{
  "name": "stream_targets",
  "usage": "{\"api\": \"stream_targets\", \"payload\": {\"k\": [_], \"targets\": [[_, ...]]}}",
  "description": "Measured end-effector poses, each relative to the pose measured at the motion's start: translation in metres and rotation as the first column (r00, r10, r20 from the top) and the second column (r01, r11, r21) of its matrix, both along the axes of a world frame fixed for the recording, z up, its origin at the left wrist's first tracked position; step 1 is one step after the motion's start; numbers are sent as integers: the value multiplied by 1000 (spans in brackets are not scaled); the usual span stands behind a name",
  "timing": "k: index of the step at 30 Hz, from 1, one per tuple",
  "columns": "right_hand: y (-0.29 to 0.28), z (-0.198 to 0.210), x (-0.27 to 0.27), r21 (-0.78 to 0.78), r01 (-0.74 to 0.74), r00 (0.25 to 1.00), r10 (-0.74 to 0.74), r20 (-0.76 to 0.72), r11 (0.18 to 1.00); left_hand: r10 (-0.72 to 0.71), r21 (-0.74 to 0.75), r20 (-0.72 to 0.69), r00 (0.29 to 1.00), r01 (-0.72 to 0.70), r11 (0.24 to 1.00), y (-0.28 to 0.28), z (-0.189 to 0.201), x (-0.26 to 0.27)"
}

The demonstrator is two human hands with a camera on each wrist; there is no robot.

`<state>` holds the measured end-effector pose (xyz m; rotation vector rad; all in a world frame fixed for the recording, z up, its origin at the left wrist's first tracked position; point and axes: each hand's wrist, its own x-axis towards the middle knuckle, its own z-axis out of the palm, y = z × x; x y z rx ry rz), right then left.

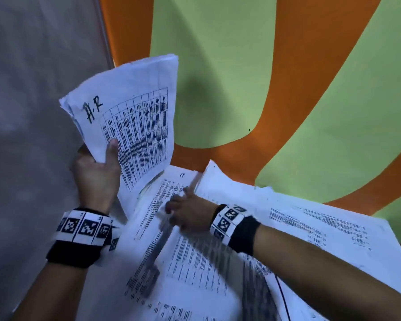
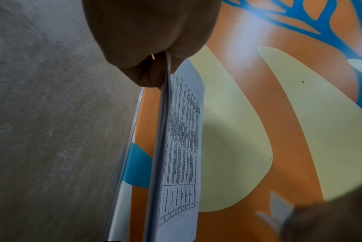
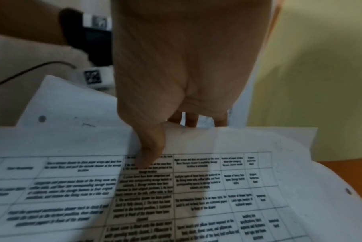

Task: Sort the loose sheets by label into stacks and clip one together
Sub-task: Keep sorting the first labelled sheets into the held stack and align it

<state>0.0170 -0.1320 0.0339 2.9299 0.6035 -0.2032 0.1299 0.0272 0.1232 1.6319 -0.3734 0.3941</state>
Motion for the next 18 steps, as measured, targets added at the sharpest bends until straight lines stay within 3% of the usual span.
{"api": "stream_targets", "payload": {"k": [6,13,18], "targets": [[63,-57,34,-22,-68,984,63,-166,997,27,-74,-51,998,-31,997,20,-5,10],[82,-55,59,-138,-75,942,25,-334,988,9,-56,-20,1000,-10,998,32,-13,16],[83,-43,51,-83,-76,968,54,-244,994,-44,-48,-9,999,44,998,37,-17,16]]}}
